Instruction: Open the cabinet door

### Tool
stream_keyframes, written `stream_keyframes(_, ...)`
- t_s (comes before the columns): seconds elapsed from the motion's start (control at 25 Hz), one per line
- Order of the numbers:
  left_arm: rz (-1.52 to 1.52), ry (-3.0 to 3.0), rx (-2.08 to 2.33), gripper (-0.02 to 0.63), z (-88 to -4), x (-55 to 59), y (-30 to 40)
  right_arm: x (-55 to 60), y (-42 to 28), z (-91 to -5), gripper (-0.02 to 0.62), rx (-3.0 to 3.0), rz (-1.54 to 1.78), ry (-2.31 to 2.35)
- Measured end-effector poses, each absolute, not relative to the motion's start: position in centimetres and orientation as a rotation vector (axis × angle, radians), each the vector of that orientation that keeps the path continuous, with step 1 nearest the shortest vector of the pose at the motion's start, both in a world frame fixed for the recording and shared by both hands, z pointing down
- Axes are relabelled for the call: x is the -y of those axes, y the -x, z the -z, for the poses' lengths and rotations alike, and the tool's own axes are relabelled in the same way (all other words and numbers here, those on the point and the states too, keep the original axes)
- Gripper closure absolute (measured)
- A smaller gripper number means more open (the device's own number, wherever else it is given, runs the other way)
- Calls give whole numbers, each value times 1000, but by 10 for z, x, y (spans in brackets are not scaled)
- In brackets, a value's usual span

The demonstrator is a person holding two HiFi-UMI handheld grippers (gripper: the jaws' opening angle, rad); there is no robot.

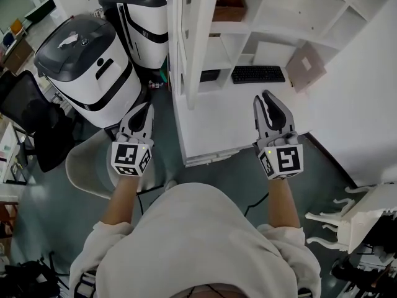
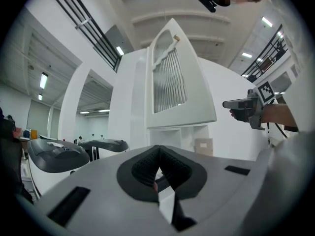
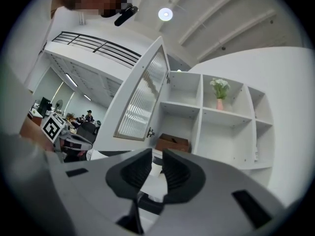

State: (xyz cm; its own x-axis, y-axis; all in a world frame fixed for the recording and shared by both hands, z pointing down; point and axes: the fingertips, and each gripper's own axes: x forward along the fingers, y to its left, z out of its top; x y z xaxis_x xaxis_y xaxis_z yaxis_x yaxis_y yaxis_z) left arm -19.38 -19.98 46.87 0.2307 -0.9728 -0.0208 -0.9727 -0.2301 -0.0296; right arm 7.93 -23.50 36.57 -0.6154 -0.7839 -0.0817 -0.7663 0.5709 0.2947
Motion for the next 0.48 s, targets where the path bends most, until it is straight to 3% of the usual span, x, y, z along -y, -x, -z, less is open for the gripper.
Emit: stream_keyframes(0.48, 19, 2421, -1926, 607, -468, 198, 200, 226, -88, -417, 572, 2722, 280, -1375)
